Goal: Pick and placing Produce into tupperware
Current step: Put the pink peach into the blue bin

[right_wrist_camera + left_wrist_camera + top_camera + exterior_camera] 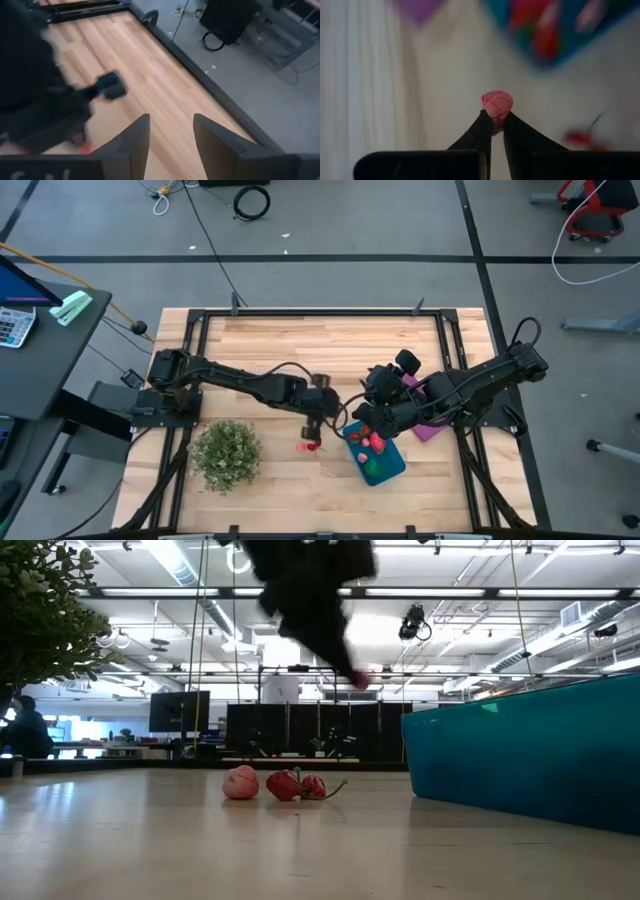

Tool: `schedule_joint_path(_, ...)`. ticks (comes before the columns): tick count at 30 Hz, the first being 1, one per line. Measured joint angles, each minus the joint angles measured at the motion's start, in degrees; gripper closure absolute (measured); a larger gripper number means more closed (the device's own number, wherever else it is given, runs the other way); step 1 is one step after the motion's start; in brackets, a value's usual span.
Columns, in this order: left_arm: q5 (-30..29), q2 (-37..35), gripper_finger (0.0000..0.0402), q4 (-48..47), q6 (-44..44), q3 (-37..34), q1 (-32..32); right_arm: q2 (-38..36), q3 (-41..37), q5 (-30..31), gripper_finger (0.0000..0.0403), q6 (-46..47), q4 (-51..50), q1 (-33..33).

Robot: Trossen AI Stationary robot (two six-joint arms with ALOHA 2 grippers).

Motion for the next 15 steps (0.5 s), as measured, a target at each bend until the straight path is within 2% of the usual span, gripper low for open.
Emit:
schedule_joint_path(5, 1.63, 1.1, 0.0369, 10.84, 0.03, 1.19, -3.39, 0.0, 0.0, 3.01, 0.0243, -0.04, -0.1, -0.02)
schedule_joint_path(10, 5.75, 4.26, 0.0369, 19.64, 0.02, 1.27, -5.93, 0.0, 0.0, 3.37, 0.0243, -0.03, -0.34, -0.02)
schedule_joint_path(15, 6.14, 8.67, 0.0369, 22.63, -0.02, 1.58, -6.88, 0.0, 0.0, 3.33, 0.0243, 0.1, -0.37, -0.02)
